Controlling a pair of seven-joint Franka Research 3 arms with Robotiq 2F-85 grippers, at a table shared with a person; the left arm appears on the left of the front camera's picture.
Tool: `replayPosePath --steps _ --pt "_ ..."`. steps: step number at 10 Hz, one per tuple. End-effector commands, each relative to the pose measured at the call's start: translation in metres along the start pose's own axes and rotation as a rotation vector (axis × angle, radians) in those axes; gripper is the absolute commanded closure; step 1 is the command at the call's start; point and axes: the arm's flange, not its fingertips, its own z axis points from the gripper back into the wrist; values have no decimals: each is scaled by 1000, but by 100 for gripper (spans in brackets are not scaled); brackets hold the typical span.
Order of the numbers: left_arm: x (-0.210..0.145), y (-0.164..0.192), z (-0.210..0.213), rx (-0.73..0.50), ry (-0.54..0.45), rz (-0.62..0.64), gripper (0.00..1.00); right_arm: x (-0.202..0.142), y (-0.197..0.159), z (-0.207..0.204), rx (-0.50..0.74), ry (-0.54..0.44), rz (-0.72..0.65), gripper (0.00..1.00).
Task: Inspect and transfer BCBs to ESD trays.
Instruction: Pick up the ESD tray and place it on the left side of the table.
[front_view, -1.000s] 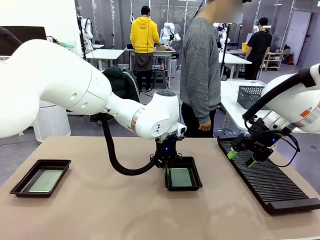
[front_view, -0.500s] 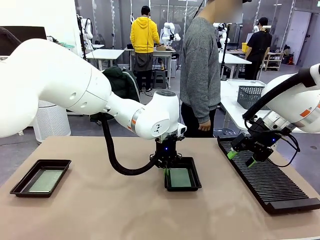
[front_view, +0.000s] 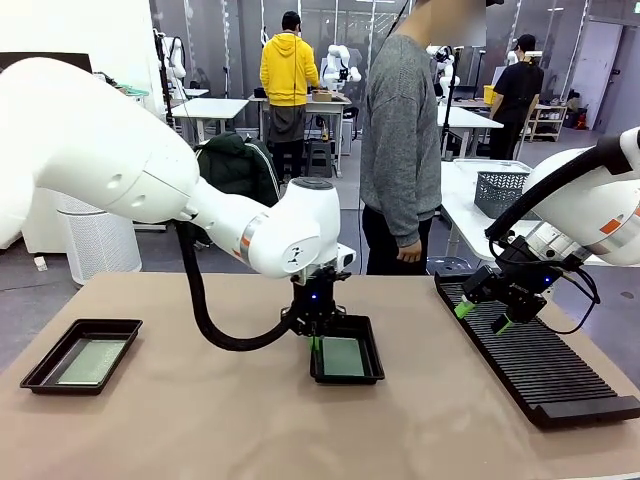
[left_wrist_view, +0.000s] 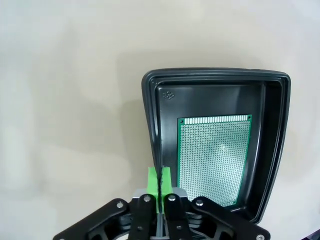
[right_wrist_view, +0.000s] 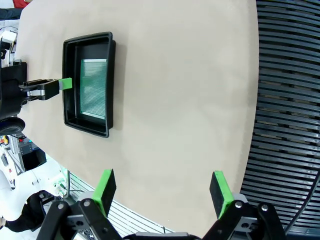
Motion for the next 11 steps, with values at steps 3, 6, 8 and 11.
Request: replayPosePath --steps 3,6,8,11 --pt "-22 73 12 -31 -19 -18 100 -1 1 1 2 -1 -7 0" --pt "-29 125 14 -68 -33 -40 100 -1 1 1 2 -1 -7 0" --pt "-34 166 15 -88 -34 -45 100 -1 1 1 2 -1 -7 0" --pt "-40 221 20 -86 -19 -62 100 -1 1 1 2 -1 -7 0"
